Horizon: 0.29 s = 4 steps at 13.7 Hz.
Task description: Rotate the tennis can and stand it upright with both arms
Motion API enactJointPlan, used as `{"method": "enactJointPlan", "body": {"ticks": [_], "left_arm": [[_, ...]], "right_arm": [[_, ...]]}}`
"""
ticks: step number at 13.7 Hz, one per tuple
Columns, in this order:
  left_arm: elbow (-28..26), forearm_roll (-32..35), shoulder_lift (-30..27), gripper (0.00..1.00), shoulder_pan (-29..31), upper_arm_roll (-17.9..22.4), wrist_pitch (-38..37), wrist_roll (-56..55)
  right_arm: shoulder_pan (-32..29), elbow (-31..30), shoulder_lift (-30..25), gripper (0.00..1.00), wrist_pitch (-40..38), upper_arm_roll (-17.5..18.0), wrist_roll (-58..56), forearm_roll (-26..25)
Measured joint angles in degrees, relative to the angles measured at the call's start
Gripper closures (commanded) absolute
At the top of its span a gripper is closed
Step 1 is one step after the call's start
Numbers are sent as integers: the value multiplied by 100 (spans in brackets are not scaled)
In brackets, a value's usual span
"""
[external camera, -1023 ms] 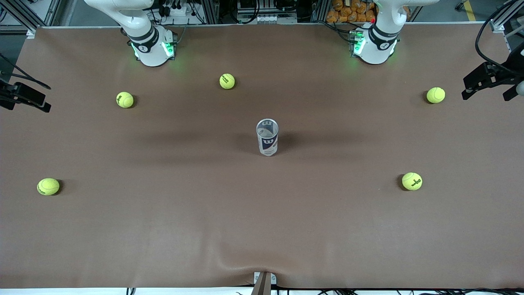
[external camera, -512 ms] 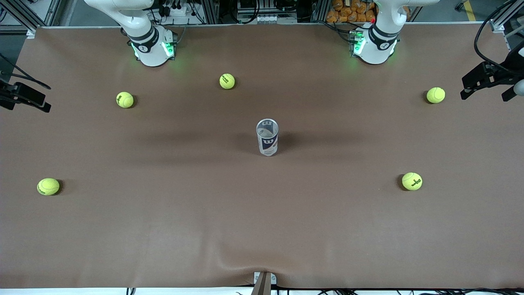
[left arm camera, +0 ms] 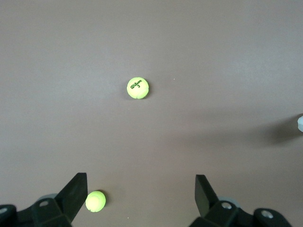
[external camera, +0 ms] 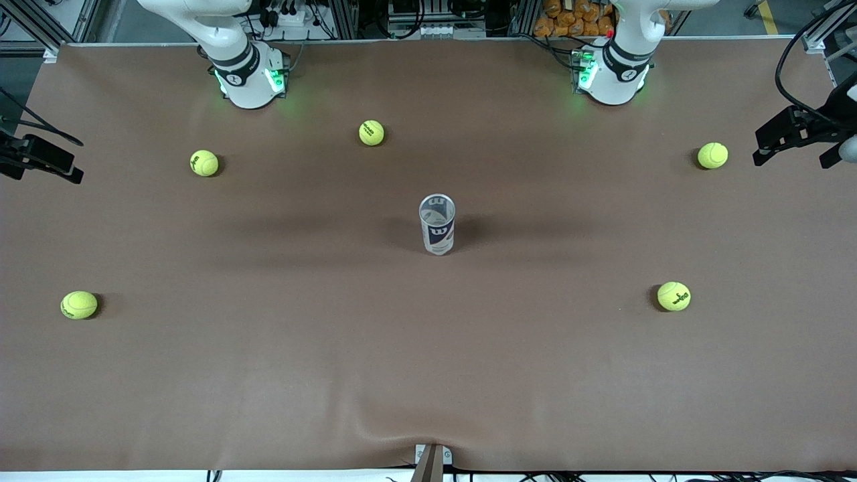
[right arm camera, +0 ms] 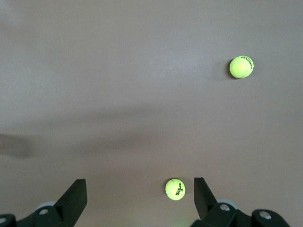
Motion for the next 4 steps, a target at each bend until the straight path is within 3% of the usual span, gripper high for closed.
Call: {"method": "enactJointPlan", "body": {"ticks": [4], "left_arm": [[-11,0,26,0,0,6,-1,-35]], "right_arm": [[0,-4,0,0,95,-2,0,0]]}}
